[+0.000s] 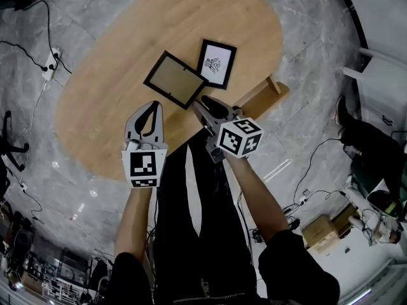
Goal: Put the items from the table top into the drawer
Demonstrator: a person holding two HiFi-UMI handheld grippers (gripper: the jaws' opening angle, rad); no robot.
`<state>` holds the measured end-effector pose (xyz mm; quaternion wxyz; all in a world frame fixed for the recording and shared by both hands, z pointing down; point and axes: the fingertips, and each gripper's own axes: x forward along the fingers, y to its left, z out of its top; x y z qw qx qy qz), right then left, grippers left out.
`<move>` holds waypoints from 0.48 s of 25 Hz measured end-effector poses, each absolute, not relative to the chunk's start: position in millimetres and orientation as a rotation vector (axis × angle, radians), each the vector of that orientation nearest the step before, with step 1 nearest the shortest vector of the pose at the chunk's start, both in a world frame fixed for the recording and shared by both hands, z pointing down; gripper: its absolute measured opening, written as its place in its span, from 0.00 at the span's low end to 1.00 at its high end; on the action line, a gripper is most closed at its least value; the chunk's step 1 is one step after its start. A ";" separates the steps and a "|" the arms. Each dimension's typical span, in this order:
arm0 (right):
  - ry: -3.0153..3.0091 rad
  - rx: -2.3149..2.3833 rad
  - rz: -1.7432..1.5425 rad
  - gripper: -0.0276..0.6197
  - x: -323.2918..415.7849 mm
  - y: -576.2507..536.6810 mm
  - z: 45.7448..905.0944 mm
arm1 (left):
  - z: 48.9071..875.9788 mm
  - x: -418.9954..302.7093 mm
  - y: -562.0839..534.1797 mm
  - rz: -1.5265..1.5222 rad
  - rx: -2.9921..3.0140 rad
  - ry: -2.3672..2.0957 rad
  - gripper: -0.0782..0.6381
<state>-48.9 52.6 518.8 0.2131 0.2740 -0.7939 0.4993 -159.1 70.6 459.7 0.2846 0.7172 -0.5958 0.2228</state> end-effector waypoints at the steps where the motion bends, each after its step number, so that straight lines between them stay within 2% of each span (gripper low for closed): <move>1: -2.196 0.757 1.416 0.26 -50.2 53.0 523.9 | 461.1 -161.0 71.5 0.599 1.921 -1.595 0.13; 12: -2.205 0.745 1.724 0.26 -61.2 44.2 548.0 | 472.3 -164.6 84.4 0.578 1.878 -1.585 0.13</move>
